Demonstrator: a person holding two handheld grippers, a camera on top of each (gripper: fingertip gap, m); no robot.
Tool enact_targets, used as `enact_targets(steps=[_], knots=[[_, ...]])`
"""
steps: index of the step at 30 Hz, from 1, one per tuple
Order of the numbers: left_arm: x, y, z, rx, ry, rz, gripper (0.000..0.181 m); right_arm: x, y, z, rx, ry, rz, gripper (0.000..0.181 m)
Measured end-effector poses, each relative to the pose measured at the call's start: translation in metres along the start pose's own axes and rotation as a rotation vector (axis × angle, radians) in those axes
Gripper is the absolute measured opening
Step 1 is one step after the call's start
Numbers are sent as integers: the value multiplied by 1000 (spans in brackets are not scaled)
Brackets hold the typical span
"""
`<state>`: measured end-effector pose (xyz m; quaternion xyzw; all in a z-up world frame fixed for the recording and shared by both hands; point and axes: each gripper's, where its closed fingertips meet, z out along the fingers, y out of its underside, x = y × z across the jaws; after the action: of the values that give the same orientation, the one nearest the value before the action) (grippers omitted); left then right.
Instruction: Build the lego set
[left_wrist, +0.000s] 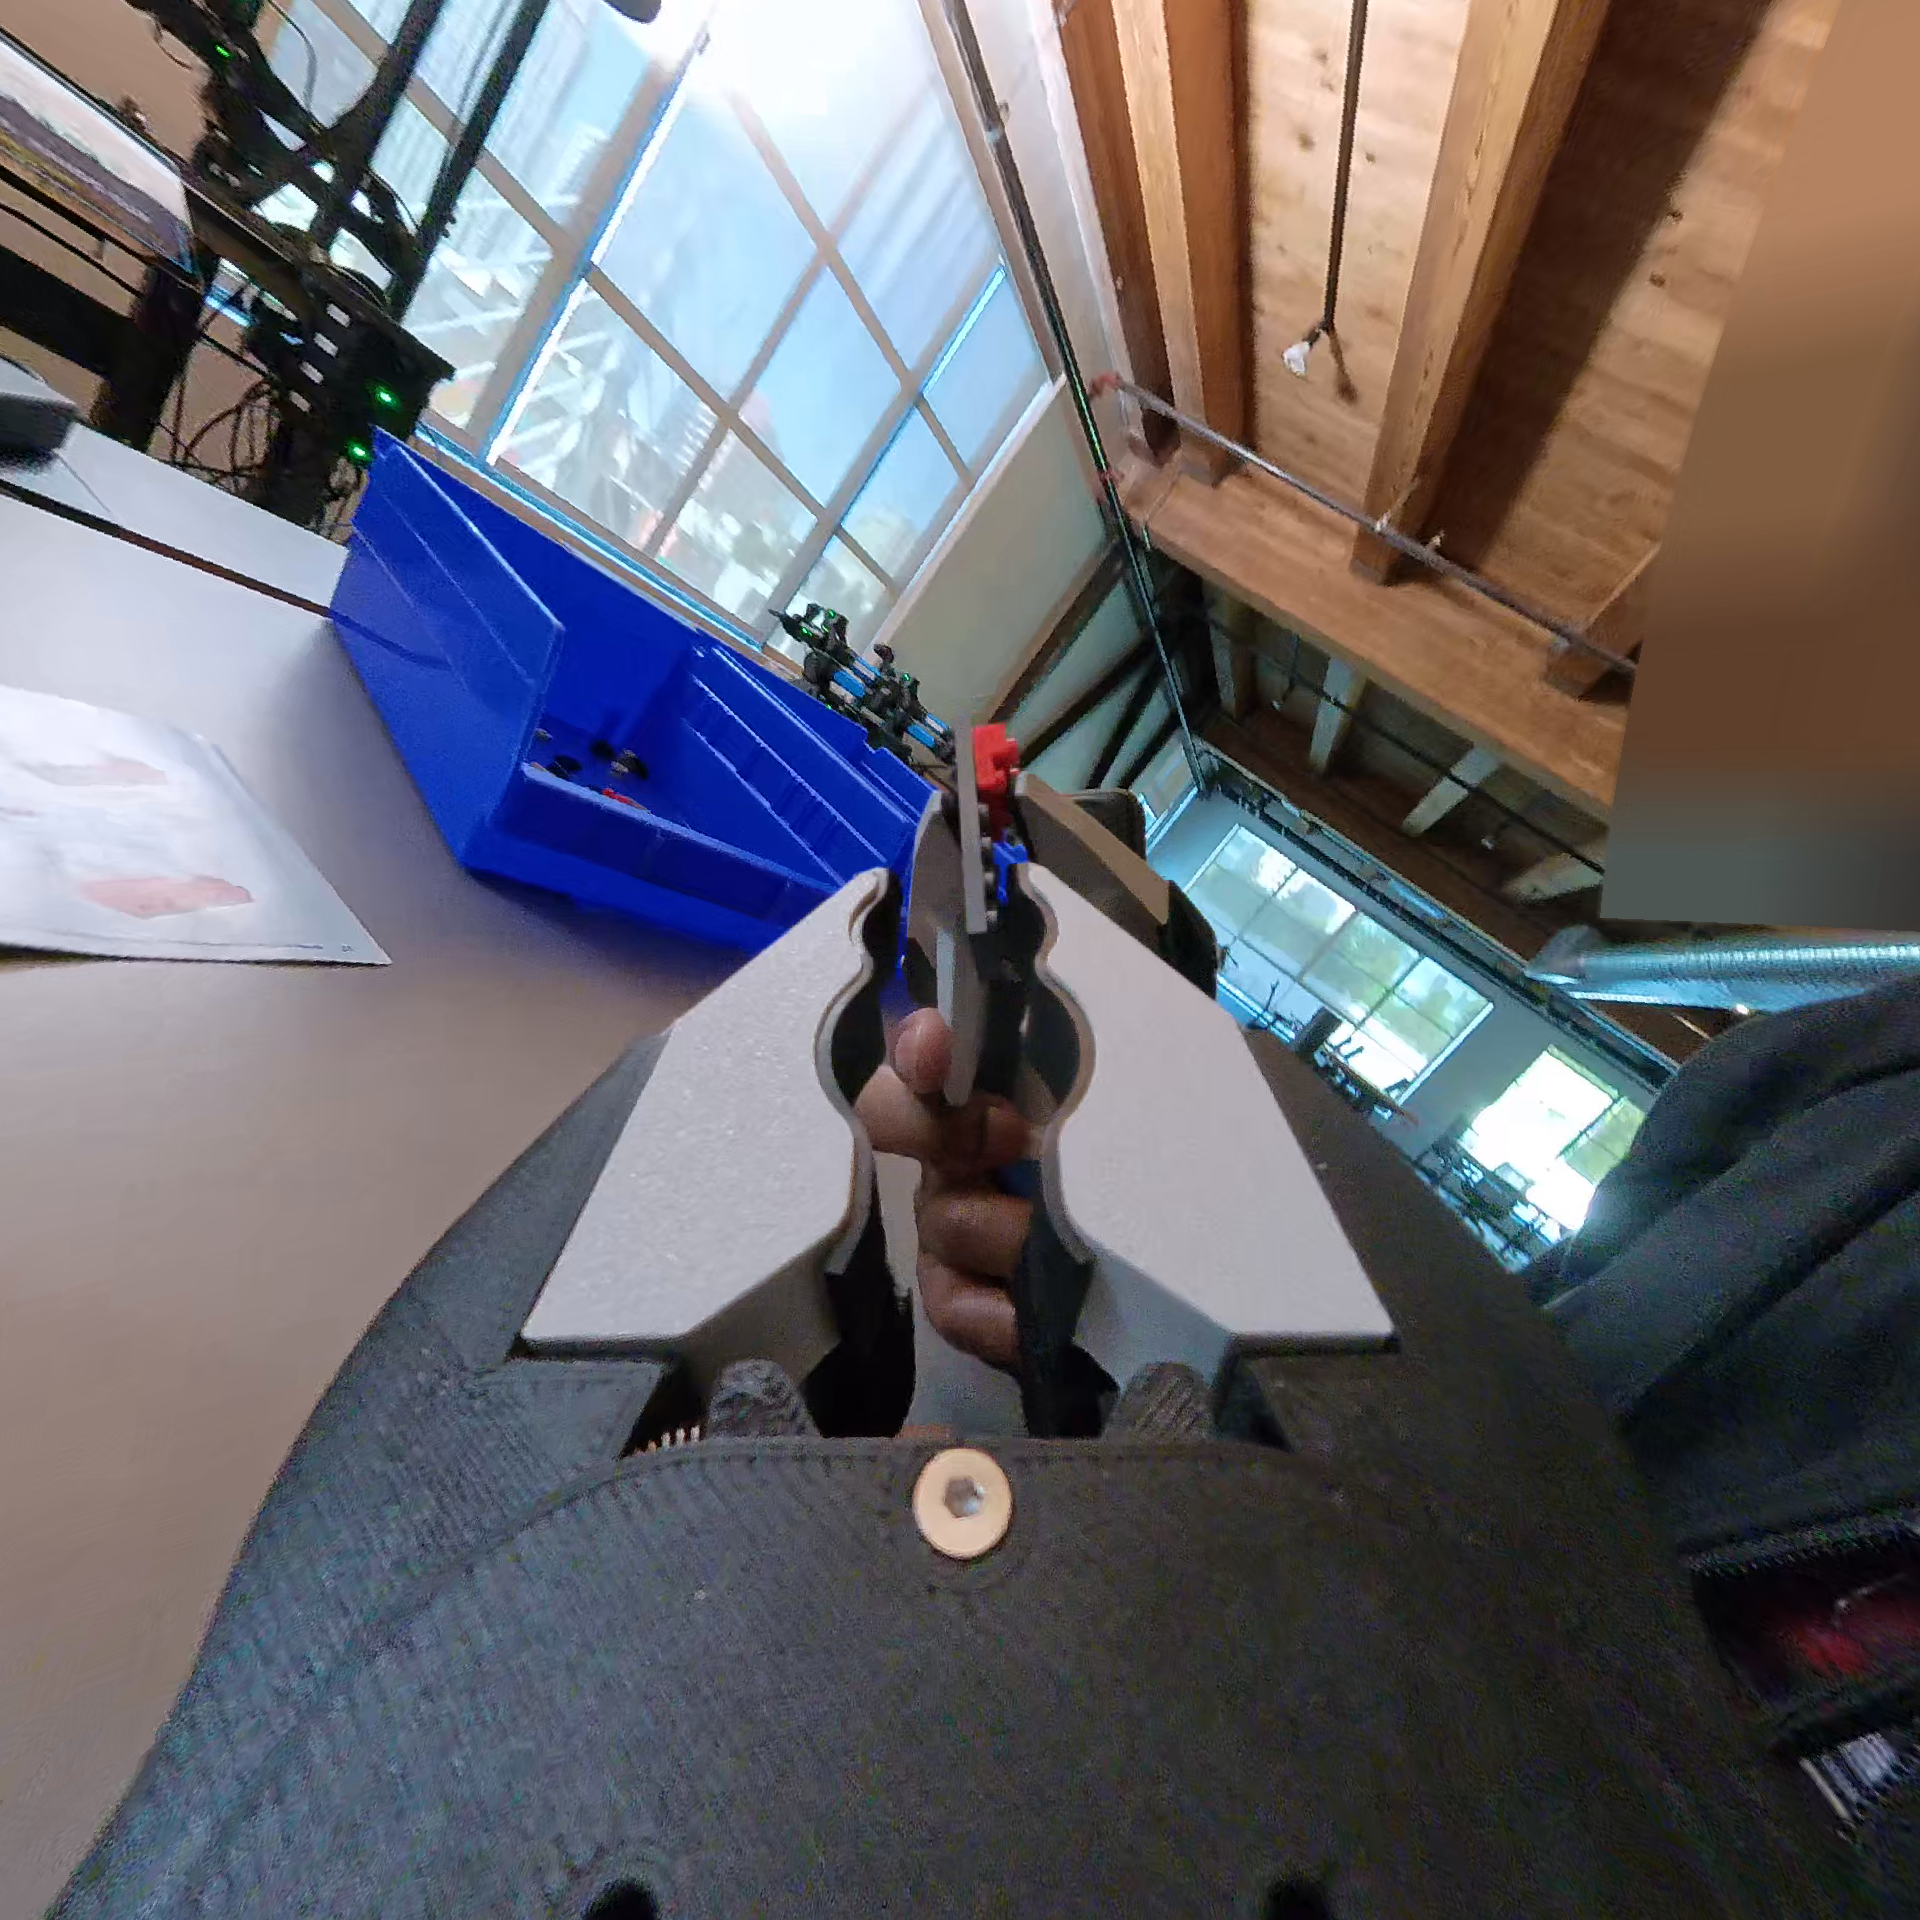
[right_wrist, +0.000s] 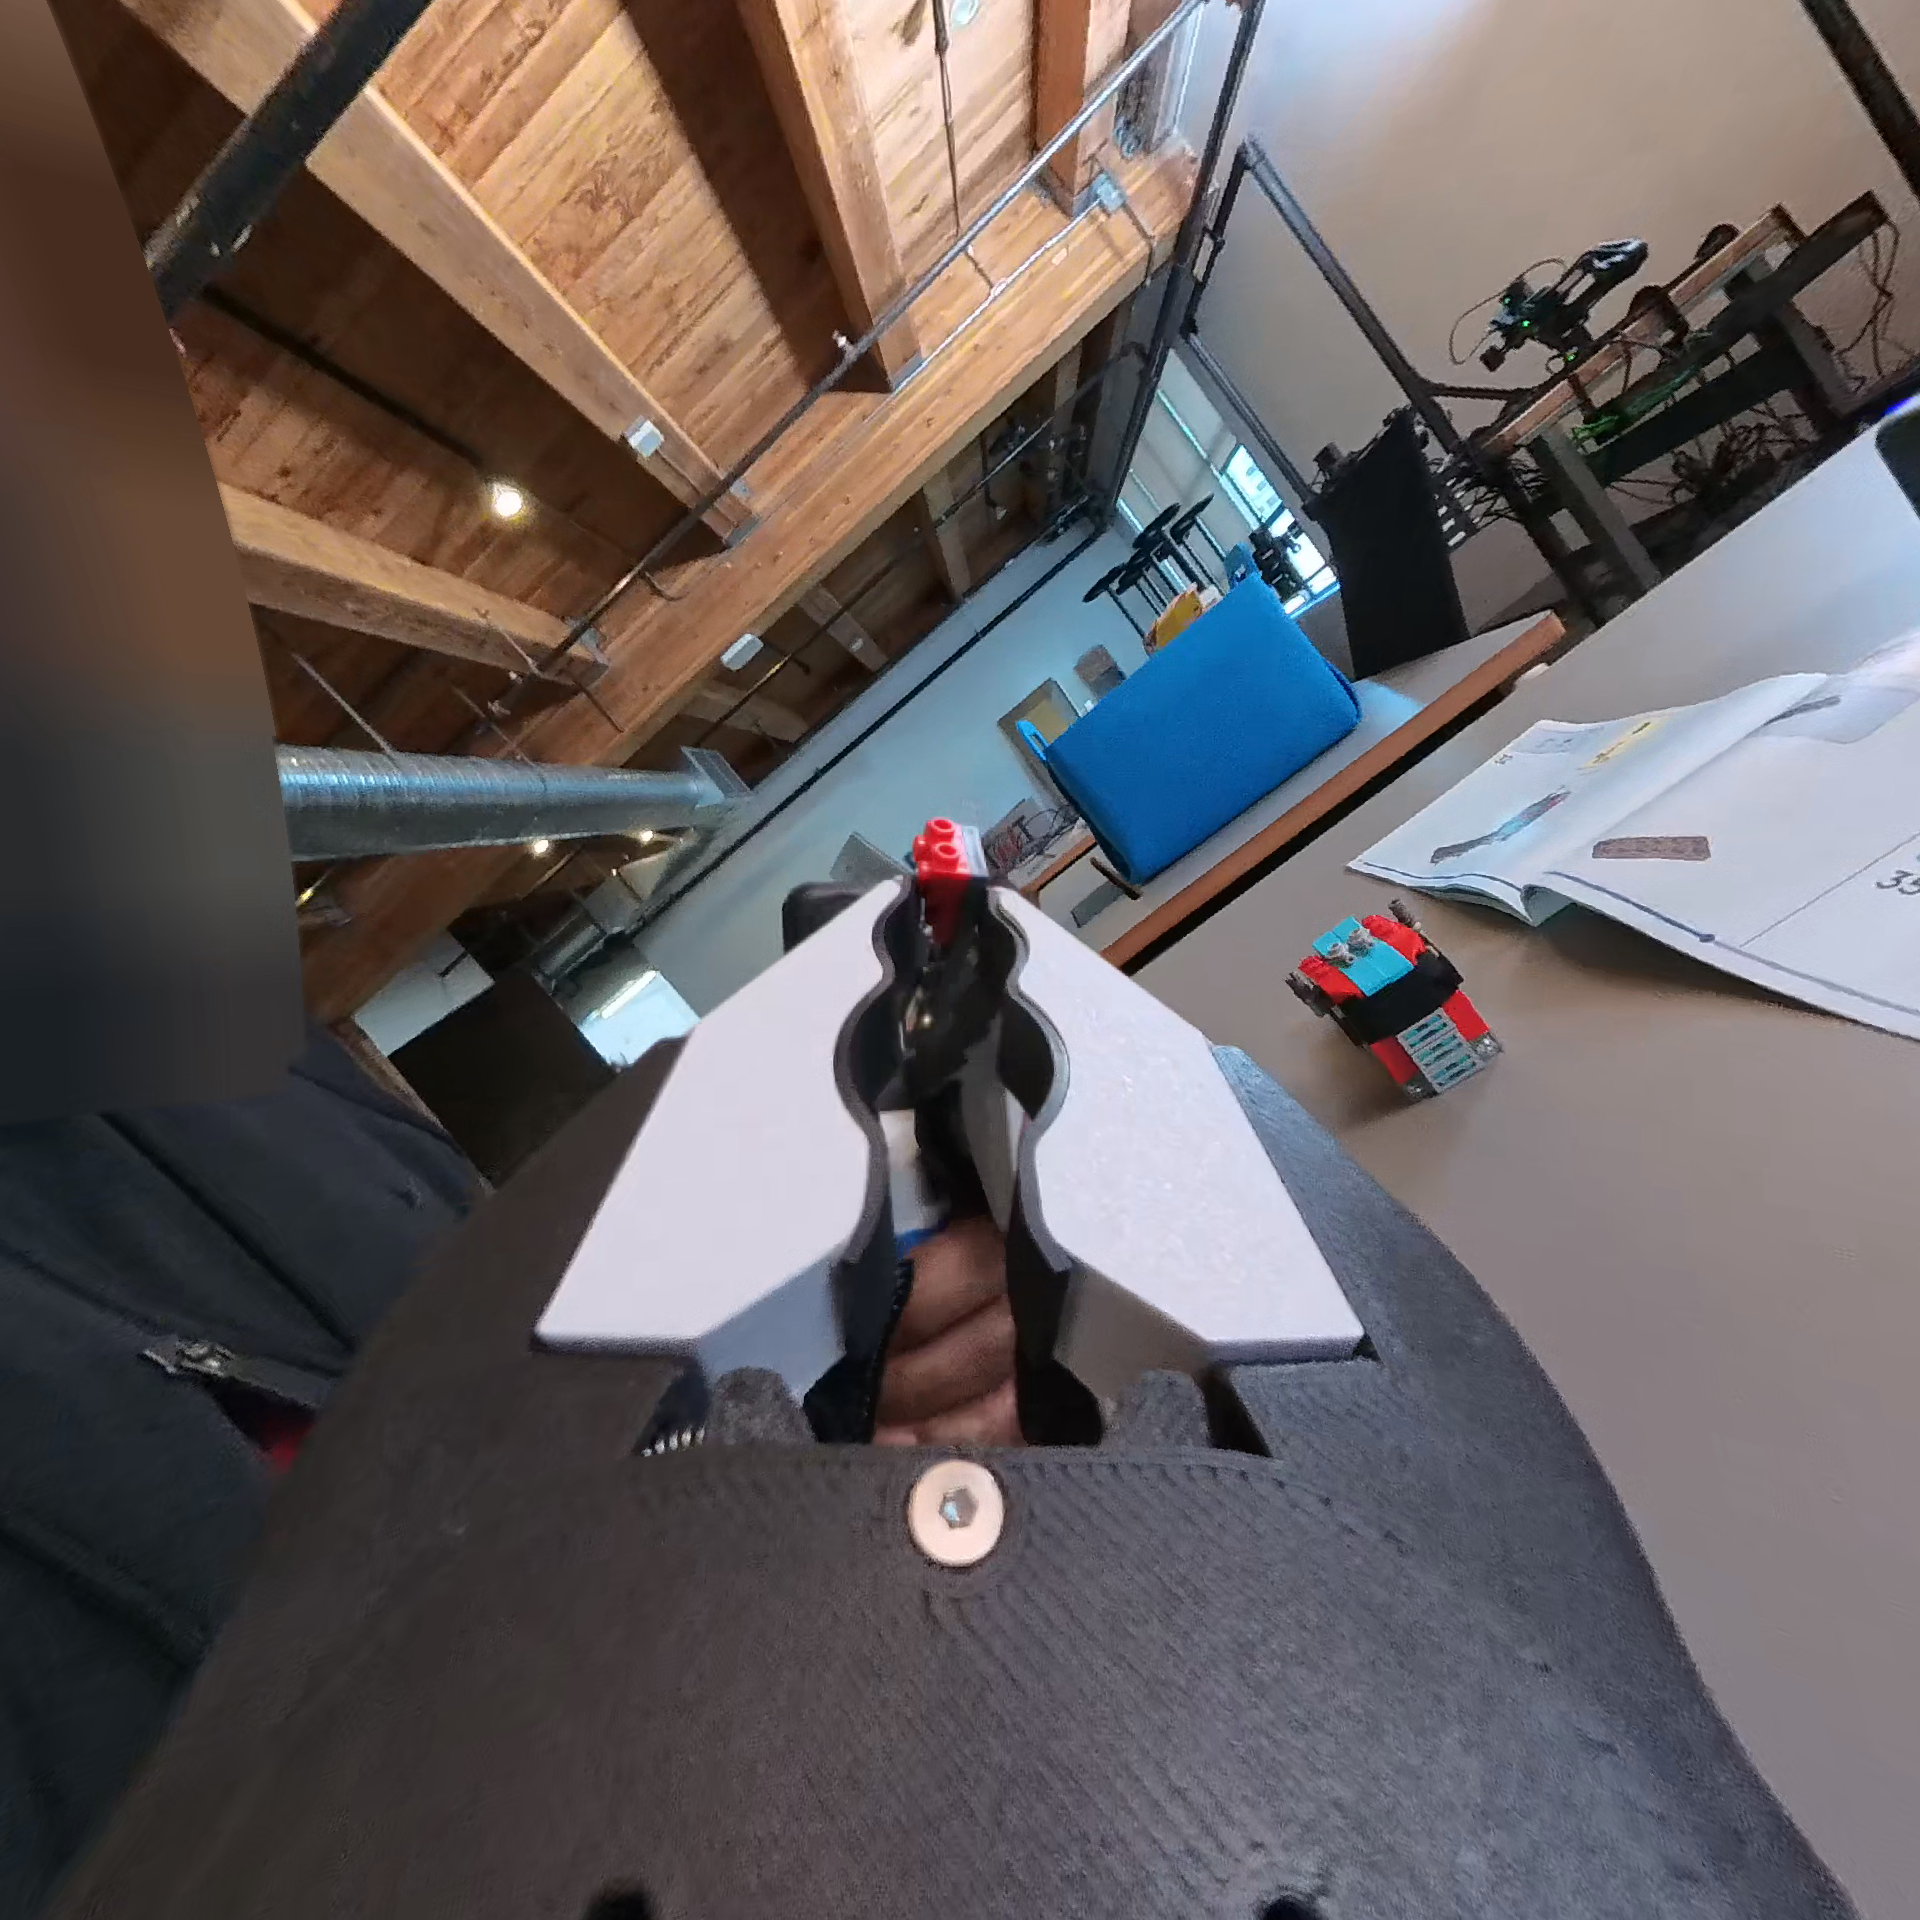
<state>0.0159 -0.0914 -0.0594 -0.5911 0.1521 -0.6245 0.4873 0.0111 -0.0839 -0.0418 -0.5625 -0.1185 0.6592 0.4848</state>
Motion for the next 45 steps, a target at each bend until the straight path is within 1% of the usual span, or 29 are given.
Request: enact_targets(steps=[4,5,7,13,17,23,27,29,30,31,32,34,37,40,45], knots=[[9,-2,4,-54,34,39,17,-2,-2,-3,-9,-24,-15,9],[12,-1,6,-71,41,57,11,-4,-4,-4,1,-33,-26,8],[16,0,8,-82,32,99,6,-8,-7,-6,16,-50,-51,8],[23,0,13,-69,35,124,6,-15,-11,-10,62,-44,-137,9],[27,0,14,-77,24,178,7,-19,-12,-11,63,-45,-178,8],[32,-1,15,-67,34,195,7,-25,-14,-11,62,-71,-209,8],[29,-1,14,-70,23,214,7,-21,-11,-10,48,-51,-215,8],[23,-2,12,-65,7,216,7,-16,-7,-8,31,-33,-209,12],[20,-2,11,-65,1,220,5,-15,-5,-8,11,-38,-200,13],[18,-2,10,-63,-5,235,4,-11,1,-8,-34,-27,-211,26],[16,-1,10,-67,-10,253,4,-9,7,-8,-74,-23,-237,33],[14,3,9,-103,-21,318,5,-7,11,-12,-126,-15,-298,37],[12,8,6,-164,-20,458,5,-3,16,-19,-237,2,-432,38],[13,9,2,-212,3,561,5,-2,19,-24,-346,3,-585,38],[9,16,-4,-314,19,701,5,-10,15,-24,-418,-44,-744,38]])
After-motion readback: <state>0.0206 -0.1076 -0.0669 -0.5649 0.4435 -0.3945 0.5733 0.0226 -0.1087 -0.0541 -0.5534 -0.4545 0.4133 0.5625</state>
